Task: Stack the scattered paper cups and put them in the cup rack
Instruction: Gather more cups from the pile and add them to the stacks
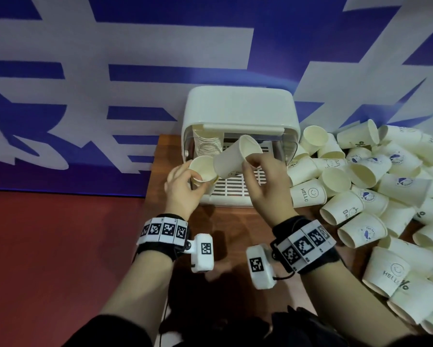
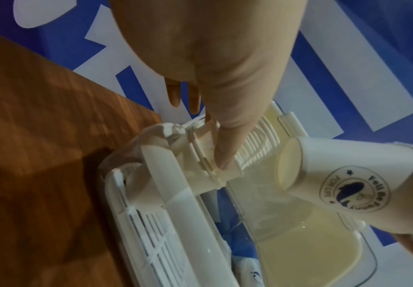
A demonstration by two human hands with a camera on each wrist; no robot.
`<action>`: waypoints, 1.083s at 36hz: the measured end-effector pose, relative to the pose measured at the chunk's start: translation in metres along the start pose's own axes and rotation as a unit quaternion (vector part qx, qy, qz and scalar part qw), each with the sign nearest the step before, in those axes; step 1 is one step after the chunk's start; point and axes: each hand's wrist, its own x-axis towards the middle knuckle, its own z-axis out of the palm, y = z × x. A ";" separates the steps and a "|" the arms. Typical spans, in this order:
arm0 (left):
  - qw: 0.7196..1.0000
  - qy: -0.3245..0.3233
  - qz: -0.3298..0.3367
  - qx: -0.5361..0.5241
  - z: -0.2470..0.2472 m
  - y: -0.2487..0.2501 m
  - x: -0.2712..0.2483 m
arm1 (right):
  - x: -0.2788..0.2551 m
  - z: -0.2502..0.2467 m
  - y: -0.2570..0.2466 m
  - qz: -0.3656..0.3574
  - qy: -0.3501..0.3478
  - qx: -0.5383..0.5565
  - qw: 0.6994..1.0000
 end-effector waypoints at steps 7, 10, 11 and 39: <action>0.999 -0.028 -0.015 -0.037 0.005 -0.011 -0.005 | 0.001 0.019 0.006 -0.033 -0.039 -0.020 0.999; 0.996 -0.031 -0.042 -0.077 0.004 -0.010 -0.005 | 0.002 0.028 0.008 -0.047 -0.054 -0.024 0.997; 0.994 -0.033 -0.052 -0.087 0.003 -0.010 -0.005 | 0.003 0.031 0.009 -0.054 -0.058 -0.028 0.996; 0.973 -0.107 -0.132 -0.155 -0.011 -0.020 0.002 | 0.003 0.069 0.036 -0.089 -0.250 -0.076 0.961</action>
